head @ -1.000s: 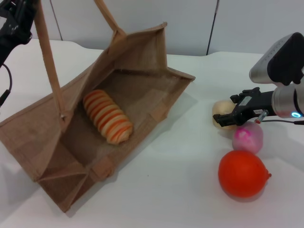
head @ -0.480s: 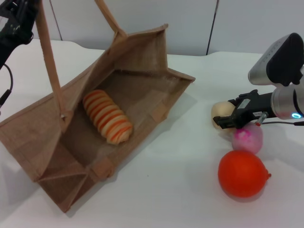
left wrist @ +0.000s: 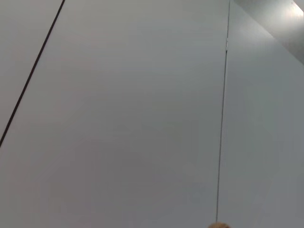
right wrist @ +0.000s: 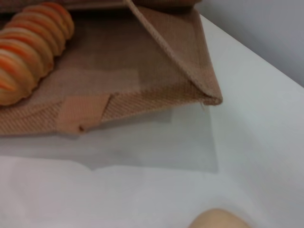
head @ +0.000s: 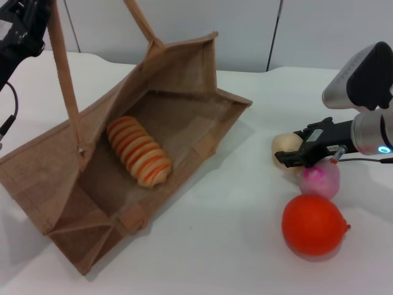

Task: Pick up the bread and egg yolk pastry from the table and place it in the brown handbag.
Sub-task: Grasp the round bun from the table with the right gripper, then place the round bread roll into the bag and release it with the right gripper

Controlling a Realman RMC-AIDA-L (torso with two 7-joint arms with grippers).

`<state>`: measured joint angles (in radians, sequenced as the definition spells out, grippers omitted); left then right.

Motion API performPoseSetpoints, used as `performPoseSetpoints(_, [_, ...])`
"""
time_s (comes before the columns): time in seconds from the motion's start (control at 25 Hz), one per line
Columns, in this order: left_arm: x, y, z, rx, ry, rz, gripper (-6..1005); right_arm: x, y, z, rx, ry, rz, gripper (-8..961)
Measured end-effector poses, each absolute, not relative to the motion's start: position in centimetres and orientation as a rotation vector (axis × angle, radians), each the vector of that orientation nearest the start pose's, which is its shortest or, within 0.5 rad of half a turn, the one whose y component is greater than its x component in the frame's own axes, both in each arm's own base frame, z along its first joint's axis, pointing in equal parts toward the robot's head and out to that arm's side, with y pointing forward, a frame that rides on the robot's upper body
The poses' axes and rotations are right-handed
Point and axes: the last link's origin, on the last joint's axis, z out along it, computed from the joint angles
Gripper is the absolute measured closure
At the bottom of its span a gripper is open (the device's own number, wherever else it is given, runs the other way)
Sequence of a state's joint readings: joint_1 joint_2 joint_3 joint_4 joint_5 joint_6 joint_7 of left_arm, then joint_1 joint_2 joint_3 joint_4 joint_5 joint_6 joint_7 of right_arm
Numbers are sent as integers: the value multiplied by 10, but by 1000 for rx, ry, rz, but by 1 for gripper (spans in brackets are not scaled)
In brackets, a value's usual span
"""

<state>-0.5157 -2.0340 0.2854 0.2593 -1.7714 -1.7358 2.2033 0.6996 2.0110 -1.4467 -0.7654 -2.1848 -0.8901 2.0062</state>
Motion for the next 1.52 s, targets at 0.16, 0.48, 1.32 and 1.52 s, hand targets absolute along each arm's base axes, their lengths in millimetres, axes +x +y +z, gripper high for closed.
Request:
performPoseSetpoints(0.16, [-270, 331, 78, -1775, -358, -1450, 888, 221, 412, -43, -2619, 552, -150, 322])
performPoseSetpoints(0.48, [-270, 331, 78, -1775, -361, -1453, 888, 217, 413, -41, -2631, 539, -147, 340])
performPoseSetpoints(1.32, [-243, 347, 73, -1871, -349, -1541, 887, 114, 393, -56, -2918, 184, 141, 366])
performPoseSetpoints(1.52, [-234, 347, 73, -1901, -324, -1592, 886, 92, 396, -79, -2892, 78, 135, 372])
